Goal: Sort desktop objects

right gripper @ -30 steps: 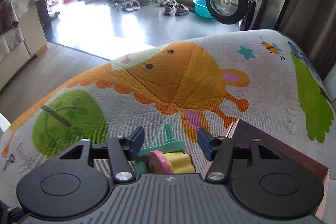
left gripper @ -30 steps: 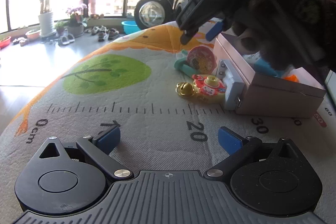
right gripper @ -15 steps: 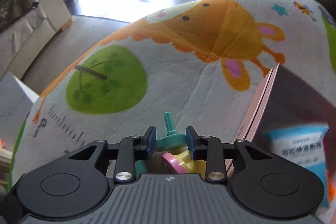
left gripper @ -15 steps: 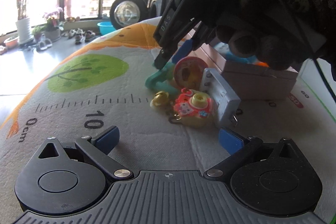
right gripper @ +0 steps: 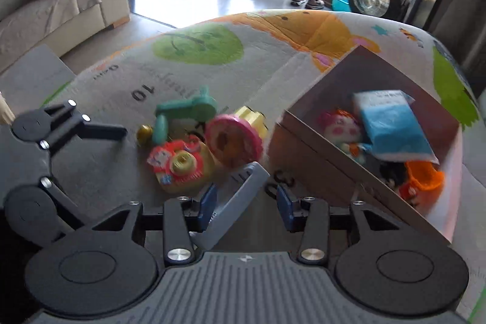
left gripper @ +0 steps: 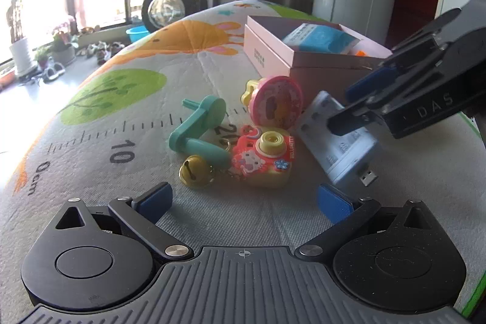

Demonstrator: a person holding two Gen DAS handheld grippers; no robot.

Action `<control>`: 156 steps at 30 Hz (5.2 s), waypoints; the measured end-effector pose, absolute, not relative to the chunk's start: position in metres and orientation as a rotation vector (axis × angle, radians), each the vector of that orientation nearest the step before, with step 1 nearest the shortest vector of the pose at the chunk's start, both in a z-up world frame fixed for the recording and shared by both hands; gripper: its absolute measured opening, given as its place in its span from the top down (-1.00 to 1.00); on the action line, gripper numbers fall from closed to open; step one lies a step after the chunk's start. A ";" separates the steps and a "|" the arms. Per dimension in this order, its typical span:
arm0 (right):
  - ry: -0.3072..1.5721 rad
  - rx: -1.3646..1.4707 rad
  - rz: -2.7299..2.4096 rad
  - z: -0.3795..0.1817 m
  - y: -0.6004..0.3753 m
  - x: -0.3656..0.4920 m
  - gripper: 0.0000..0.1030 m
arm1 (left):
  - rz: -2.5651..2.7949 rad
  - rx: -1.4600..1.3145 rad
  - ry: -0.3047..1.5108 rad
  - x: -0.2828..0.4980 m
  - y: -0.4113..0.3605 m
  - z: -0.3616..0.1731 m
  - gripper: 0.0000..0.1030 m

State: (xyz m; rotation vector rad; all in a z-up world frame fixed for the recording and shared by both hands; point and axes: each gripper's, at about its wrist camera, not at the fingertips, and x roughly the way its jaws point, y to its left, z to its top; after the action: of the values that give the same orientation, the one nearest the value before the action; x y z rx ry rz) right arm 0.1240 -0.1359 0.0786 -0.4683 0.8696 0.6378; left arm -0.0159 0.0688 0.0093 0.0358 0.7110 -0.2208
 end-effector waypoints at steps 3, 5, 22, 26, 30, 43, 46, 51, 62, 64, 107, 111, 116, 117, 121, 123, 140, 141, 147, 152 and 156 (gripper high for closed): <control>0.815 -0.503 0.513 0.070 -0.160 0.121 0.17 | -0.203 0.046 0.721 -0.016 0.067 0.008 -1.00; 0.848 -0.397 0.511 0.070 -0.182 0.125 0.12 | -0.186 0.039 0.725 -0.013 0.067 0.009 -1.00; 0.692 -0.305 0.539 0.037 -0.184 0.087 -0.32 | -0.008 0.052 0.718 -0.006 0.072 0.031 -1.00; 0.646 -0.348 0.330 0.031 -0.212 0.093 -0.43 | -0.033 0.058 0.710 -0.001 0.061 0.034 -1.00; 0.699 -0.147 0.299 0.029 -0.253 0.096 -0.68 | -0.091 0.059 0.681 0.012 0.038 0.038 -1.00; 0.701 0.157 0.249 0.017 -0.299 0.104 -1.00 | -0.062 0.151 0.704 0.059 -0.001 0.019 -0.22; 0.702 0.140 0.242 0.017 -0.296 0.105 -1.00 | -0.071 0.164 0.687 0.049 0.002 0.022 -0.19; 0.700 0.149 0.242 0.017 -0.297 0.104 -1.00 | -0.157 0.178 0.661 0.017 0.004 0.043 -0.19; 0.700 0.142 0.239 0.017 -0.296 0.104 -1.00 | -0.219 0.123 0.675 -0.015 0.009 0.047 -0.19; 0.701 0.140 0.238 0.017 -0.296 0.103 -1.00 | -0.232 0.107 0.678 -0.016 0.010 0.050 -0.17; 0.715 0.093 0.229 0.015 -0.287 0.106 -1.00 | -0.454 -0.110 0.813 -0.017 0.010 0.036 0.08; 0.715 0.093 0.229 0.015 -0.287 0.106 -1.00 | -0.420 -0.186 0.835 -0.011 0.020 0.033 0.08; 0.715 0.093 0.229 0.015 -0.287 0.106 -1.00 | -0.353 -0.237 0.832 -0.008 0.038 0.033 0.00; 0.715 0.093 0.229 0.015 -0.287 0.106 -1.00 | -0.341 -0.244 0.826 -0.008 0.042 0.034 -0.03; 0.716 0.092 0.228 0.015 -0.287 0.106 -1.00 | -0.298 -0.247 0.797 -0.009 0.052 0.037 -0.18; 0.716 0.091 0.228 0.015 -0.287 0.106 -1.00 | -0.277 -0.226 0.779 -0.010 0.054 0.039 -0.25; 0.727 0.024 0.248 0.016 -0.278 0.104 -1.00 | -0.262 0.155 0.612 -0.039 0.020 0.048 -0.79; 0.720 0.007 0.314 0.020 -0.272 0.098 -1.00 | -0.242 0.140 0.606 -0.039 0.025 0.049 -0.88; 0.654 -0.104 0.718 0.049 -0.213 0.064 -1.00 | -0.072 -0.024 0.604 -0.032 0.080 0.060 -0.94; 0.749 -0.113 0.797 0.044 -0.173 0.092 -0.73 | -0.025 -0.129 0.588 -0.032 0.109 0.062 -0.94; 0.852 -0.010 0.833 0.034 -0.166 0.117 -0.34 | -0.028 -0.157 0.606 -0.031 0.117 0.055 -0.95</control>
State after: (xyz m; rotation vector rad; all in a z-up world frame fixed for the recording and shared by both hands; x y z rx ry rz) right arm 0.1171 -0.1659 0.0337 -0.0100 0.8517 0.8333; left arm -0.0307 0.1172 0.0553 -0.1574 0.6064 -0.0281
